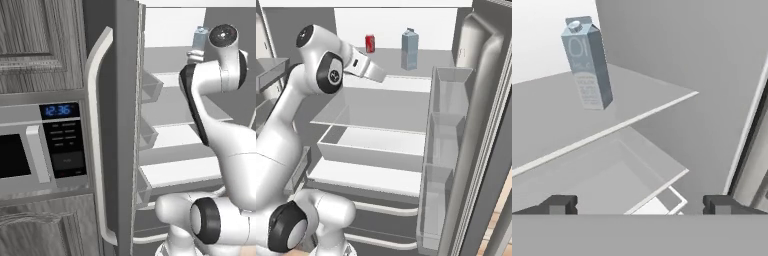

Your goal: Take out the milk from the fridge and place it on the tray on the counter. Then take the sugar cube near the tray and place it in the tray.

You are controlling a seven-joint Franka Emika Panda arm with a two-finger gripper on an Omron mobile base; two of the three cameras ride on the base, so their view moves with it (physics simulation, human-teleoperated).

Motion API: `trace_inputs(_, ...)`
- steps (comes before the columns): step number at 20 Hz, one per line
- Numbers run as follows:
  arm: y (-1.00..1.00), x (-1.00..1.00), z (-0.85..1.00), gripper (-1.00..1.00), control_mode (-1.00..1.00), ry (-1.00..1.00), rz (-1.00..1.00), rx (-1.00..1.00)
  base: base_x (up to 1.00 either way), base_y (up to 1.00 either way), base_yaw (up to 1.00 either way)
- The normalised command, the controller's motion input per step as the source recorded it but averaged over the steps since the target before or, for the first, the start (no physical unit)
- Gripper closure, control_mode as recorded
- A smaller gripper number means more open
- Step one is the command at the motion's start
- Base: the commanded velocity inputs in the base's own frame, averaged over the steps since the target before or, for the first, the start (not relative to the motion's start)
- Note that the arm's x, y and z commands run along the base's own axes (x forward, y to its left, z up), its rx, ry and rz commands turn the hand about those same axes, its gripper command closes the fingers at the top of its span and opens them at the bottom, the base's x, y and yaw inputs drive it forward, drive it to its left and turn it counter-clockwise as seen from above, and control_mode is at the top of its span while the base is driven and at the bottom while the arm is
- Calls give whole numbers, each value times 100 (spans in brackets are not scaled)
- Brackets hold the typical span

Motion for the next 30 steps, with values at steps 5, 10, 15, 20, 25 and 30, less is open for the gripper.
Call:
trace_inputs(5, 0, 35, 0, -100, -100, -2, 0, -3, 0, 0, 0)
trace_inputs(10, 0, 31, 8, -100, -100, -3, 0, -1, 0, 0, 0)
trace_inputs(15, 0, 32, 17, -100, -100, -1, 0, 0, 0, 0, 0)
trace_inputs(20, -3, 17, 25, -100, -100, -5, 0, 0, 0, 0, 0)
trace_inputs(25, -1, 5, 12, -100, -100, -16, 0, -7, 0, 0, 0)
trace_inputs(30, 0, 15, 14, -100, -100, -14, 0, -8, 0, 0, 0)
